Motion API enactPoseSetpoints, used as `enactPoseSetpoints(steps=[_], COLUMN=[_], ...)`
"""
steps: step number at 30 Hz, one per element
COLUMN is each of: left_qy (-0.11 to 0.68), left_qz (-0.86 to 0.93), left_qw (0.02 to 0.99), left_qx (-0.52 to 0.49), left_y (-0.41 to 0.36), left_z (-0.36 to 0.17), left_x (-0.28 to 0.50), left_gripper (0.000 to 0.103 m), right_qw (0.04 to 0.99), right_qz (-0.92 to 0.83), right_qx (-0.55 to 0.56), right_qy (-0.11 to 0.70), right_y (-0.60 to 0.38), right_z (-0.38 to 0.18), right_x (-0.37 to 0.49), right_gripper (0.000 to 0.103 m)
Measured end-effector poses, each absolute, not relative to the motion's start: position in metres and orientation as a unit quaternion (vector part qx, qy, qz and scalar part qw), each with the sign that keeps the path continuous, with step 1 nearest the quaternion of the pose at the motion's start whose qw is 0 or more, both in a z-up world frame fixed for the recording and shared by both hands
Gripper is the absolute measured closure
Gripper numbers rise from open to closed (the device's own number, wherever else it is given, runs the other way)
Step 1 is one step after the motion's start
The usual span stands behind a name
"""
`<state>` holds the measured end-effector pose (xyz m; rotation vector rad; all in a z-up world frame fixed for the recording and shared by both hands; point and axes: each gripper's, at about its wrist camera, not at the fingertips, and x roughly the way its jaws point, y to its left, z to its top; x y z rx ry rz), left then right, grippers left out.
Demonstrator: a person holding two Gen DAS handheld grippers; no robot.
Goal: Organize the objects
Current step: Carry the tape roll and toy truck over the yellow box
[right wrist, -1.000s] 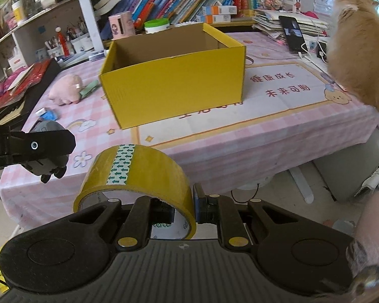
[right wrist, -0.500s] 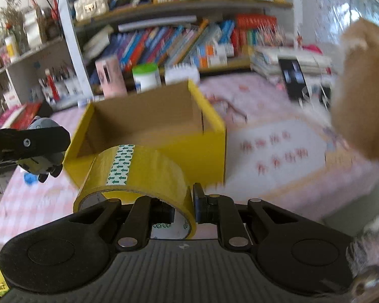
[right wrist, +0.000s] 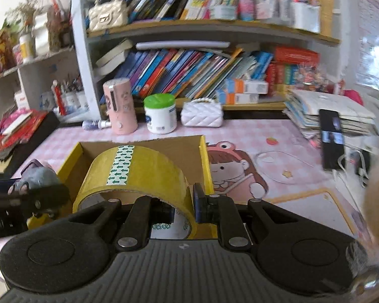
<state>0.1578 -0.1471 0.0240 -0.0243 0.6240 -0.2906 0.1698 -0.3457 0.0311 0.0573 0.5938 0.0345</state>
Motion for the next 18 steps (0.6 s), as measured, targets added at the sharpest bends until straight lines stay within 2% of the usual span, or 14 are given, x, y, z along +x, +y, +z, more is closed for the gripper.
enactPoseSetpoints(steps=[5, 18], left_qy=[0.327, 0.386], left_qz=[-0.113, -0.079], left_qw=[0.937, 0.918], left_qx=[0.043, 0.055], left_y=[-0.167, -0.177], left_z=[0.005, -0.027], left_x=[0.176, 0.208], left_gripper=[0.039, 0.038], right_qw=[0.946, 0.894], right_qz=[0.062, 0.132], right_qx=[-0.021, -0.145], right_qy=[0.317, 0.404], right_y=[-0.336, -0.31], right_z=[0.013, -0.03], right_x=[0.207, 0.286], right_gripper=[0.09, 0.089])
